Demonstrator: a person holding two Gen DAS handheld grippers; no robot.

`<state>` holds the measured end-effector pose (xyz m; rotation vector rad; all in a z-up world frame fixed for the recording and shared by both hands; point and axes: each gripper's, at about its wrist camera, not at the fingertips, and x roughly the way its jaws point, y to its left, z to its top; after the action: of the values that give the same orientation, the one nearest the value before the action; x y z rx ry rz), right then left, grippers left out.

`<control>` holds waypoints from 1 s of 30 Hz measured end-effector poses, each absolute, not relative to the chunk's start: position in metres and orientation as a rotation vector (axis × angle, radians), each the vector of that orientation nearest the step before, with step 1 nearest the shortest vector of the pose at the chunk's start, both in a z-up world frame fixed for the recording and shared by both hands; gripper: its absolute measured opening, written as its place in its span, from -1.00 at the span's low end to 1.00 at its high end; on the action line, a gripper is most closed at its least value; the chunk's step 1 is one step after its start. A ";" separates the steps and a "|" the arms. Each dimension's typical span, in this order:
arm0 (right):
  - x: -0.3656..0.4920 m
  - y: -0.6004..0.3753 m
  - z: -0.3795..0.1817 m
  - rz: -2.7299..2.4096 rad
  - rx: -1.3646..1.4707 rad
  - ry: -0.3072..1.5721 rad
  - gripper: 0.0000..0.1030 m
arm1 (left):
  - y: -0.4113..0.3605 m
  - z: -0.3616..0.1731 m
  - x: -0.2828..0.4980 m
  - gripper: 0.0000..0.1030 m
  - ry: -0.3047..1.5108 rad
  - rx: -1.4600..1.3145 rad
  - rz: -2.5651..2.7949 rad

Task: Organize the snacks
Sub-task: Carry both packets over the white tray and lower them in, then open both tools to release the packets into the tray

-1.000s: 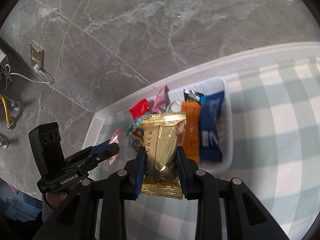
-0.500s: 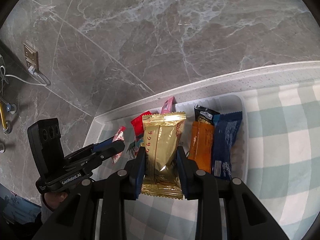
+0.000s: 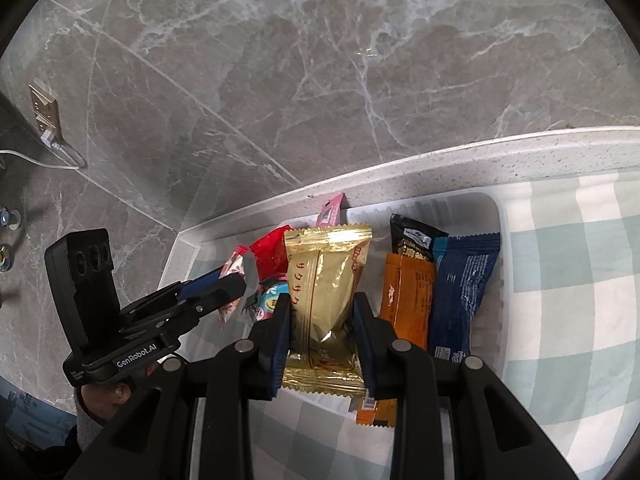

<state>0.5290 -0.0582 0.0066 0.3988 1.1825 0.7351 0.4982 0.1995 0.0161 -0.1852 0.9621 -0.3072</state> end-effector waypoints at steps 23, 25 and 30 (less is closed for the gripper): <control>0.539 -0.031 -0.026 0.707 0.270 1.230 -0.37 | 0.190 -0.018 0.526 -0.39 1.017 -0.121 -0.280; 0.538 -0.028 -0.028 0.706 0.255 1.231 -0.37 | 0.188 -0.020 0.527 -0.38 1.019 -0.113 -0.276; 0.536 -0.020 -0.028 0.705 0.211 1.220 -0.36 | 0.173 -0.027 0.531 -0.28 1.040 -0.046 -0.258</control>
<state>0.5364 -0.0204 -0.0277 0.2113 1.2201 0.7054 0.5311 0.1730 -0.0268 -0.0461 1.0405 -0.2575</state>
